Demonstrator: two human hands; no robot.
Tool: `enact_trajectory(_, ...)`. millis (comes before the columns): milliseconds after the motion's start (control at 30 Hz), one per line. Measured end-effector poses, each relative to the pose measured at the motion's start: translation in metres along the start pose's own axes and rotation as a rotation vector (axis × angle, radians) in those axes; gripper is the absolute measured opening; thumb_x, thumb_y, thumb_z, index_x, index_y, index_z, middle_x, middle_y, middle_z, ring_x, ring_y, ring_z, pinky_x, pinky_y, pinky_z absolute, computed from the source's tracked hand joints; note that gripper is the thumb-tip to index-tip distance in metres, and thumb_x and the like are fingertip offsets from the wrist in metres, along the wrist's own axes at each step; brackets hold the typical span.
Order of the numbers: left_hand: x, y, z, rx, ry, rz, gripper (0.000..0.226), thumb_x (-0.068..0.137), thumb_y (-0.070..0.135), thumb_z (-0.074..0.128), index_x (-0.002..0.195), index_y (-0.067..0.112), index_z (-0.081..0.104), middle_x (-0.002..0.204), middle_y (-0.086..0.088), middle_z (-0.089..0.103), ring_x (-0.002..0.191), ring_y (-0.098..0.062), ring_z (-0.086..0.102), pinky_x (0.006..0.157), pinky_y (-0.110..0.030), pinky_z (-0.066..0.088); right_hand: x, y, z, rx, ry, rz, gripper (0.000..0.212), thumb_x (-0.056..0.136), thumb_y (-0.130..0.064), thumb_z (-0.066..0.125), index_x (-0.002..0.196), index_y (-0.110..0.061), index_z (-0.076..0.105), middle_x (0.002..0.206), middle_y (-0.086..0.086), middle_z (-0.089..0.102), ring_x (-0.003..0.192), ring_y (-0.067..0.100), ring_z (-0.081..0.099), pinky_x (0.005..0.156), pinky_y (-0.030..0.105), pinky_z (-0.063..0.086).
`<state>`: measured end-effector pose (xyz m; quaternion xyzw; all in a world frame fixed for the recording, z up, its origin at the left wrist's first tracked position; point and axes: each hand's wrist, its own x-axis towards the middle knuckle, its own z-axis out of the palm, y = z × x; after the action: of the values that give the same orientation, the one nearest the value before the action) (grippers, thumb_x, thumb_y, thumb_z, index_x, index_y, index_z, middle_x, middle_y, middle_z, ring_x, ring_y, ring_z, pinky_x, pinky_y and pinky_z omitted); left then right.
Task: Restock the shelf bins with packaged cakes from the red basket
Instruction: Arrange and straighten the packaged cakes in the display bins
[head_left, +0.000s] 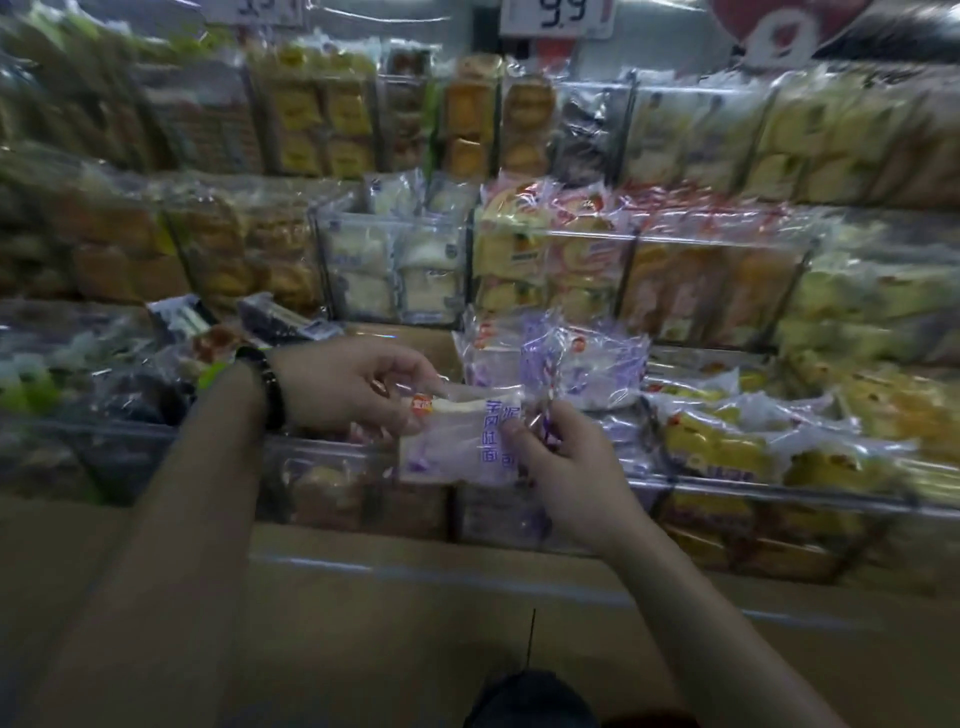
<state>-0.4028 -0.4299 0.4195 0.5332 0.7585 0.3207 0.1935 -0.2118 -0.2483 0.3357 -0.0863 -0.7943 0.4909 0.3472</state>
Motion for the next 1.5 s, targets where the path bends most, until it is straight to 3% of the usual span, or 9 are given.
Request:
enact_trajectory(200,0.064,0.054,-0.028,0.19,-0.117,-0.043,0.035,0.088,0.011,0.078,0.121,0.018,0.065,0.088,0.006,0.078,0.083,-0.021,0.076,0.082,-0.044,0.063,0.044,-0.001,-0.043,-0.077,0.06,0.012,0.024,0.099,-0.038,0.069,0.09,-0.017,0.061,0.068,-0.004,0.064,0.064,0.016,0.062,0.064,0.045,0.054)
enact_trajectory(367,0.111,0.075,-0.038,0.326,-0.251,-0.072,0.037,0.089,0.013,0.078,0.122,0.015,0.061,0.099,-0.006,0.078,0.083,-0.019,0.076,0.071,-0.033,0.063,0.076,0.005,-0.066,-0.107,0.033,0.073,0.016,0.097,-0.033,0.072,0.09,-0.02,0.067,0.068,-0.003,0.065,0.057,0.011,0.057,0.06,0.037,0.046)
enact_trajectory(567,0.141,0.058,-0.027,0.474,-0.132,-0.039,0.035,0.084,0.024,0.085,0.111,0.03,0.063,0.097,0.0,0.071,0.078,-0.016,0.074,0.065,-0.026,0.061,0.102,0.019,-0.069,-0.2,0.059,0.159,0.015,0.096,-0.033,0.074,0.088,-0.02,0.069,0.073,0.0,0.068,0.063,0.013,0.064,0.065,0.045,0.059)
enact_trajectory(667,0.148,0.049,-0.021,0.632,-0.058,0.017,0.033,0.087,0.032,0.082,0.114,0.033,0.064,0.098,0.009,0.067,0.079,-0.005,0.064,0.065,-0.019,0.052,0.109,0.028,-0.067,-0.278,0.093,0.16,0.014,0.094,-0.032,0.077,0.091,-0.023,0.067,0.074,-0.003,0.067,0.062,0.012,0.061,0.058,0.036,0.053)
enact_trajectory(967,0.163,0.01,-0.008,1.056,-0.041,0.05,0.018,0.089,0.043,0.071,0.095,0.035,0.057,0.101,0.007,0.063,0.099,-0.017,0.062,0.085,-0.033,0.054,0.119,0.031,-0.054,-0.481,0.051,0.189,0.023,0.087,-0.039,0.083,0.086,-0.027,0.064,0.073,-0.002,0.072,0.067,0.01,0.068,0.058,0.03,0.051)
enact_trajectory(1167,0.164,0.014,0.001,1.101,0.004,-0.072,0.01,0.092,0.035,0.07,0.098,0.03,0.063,0.102,0.005,0.064,0.094,-0.02,0.062,0.079,-0.033,0.053,0.115,0.032,-0.044,-0.527,0.093,0.212,0.026,0.076,-0.019,0.091,0.09,-0.024,0.071,0.074,-0.004,0.074,0.074,0.011,0.071,0.069,0.036,0.06)
enact_trajectory(1267,0.165,0.022,0.005,1.167,-0.009,-0.083,0.016,0.093,0.033,0.07,0.108,0.028,0.068,0.11,0.002,0.068,0.1,-0.02,0.064,0.082,-0.031,0.053,0.107,0.034,-0.039,-0.528,0.141,0.185,0.021,0.077,-0.017,0.088,0.084,-0.025,0.069,0.072,-0.009,0.072,0.073,0.004,0.068,0.064,0.028,0.055)
enact_trajectory(1367,0.163,0.035,-0.001,1.223,-0.04,-0.087,0.025,0.093,0.033,0.07,0.118,0.027,0.068,0.119,0.0,0.068,0.111,-0.021,0.065,0.08,-0.023,0.043,0.102,0.031,-0.044,-0.473,0.121,0.205,0.022,0.083,-0.02,0.085,0.097,-0.024,0.07,0.079,-0.011,0.071,0.078,0.005,0.067,0.064,0.022,0.047)
enact_trajectory(1500,0.16,0.048,0.004,1.31,-0.061,-0.155,0.026,0.094,0.032,0.07,0.12,0.027,0.065,0.123,0.001,0.067,0.114,-0.019,0.063,0.082,-0.022,0.044,0.084,0.018,-0.059,-0.441,0.071,0.18,0.041,0.092,-0.026,0.078,0.129,-0.02,0.06,0.108,-0.001,0.073,0.1,0.02,0.069,0.09,0.039,0.058)
